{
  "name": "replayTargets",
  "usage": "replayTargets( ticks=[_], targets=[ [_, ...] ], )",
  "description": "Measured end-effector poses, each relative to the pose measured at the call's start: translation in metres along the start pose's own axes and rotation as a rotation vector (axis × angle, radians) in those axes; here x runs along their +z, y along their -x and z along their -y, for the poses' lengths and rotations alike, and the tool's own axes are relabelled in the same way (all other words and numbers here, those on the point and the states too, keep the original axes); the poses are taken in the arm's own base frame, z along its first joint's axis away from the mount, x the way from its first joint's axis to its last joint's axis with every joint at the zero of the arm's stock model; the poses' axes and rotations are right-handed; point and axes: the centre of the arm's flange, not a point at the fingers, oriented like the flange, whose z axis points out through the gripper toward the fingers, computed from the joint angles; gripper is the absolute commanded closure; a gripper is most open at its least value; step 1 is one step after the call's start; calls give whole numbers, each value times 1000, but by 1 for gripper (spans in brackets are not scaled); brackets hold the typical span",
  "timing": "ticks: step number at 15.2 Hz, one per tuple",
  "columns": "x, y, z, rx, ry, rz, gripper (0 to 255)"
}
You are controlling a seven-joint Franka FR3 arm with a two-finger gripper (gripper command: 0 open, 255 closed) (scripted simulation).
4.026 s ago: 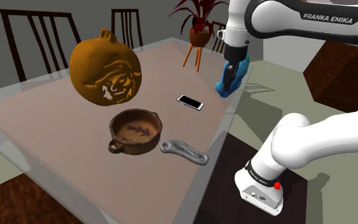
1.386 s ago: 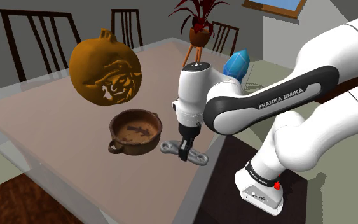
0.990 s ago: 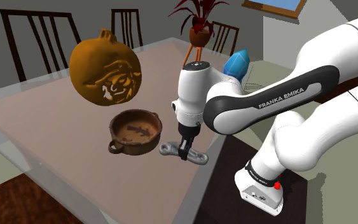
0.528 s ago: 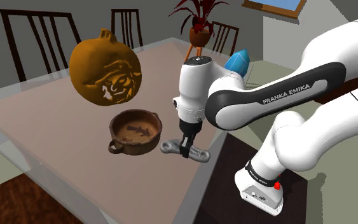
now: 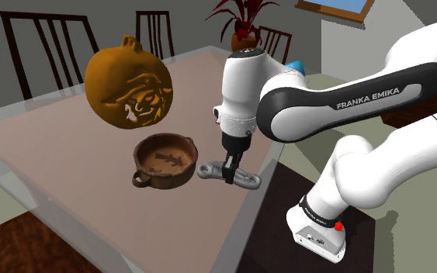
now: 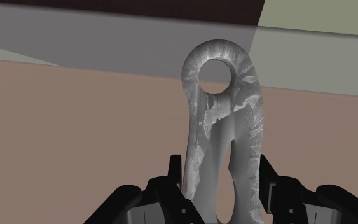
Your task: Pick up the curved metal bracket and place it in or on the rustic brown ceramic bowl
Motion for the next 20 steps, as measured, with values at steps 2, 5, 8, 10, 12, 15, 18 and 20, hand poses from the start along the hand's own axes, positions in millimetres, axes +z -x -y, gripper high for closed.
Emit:
replayTargets(
  ticks=[2,5,8,10,12,15,18,20],
  targets=[
    [-11,2,-1,0,0,0,255],
    [-26,4,1,0,0,0,255],
    [-43,7,0,0,0,0,255],
    [-51,9,0,0,0,0,255],
    [-62,9,-1,0,0,0,255],
    [-79,11,-1,0,0,0,255],
    [-91,7,0,0,0,0,255],
    [-94,-11,3,0,0,0,255]
  ],
)
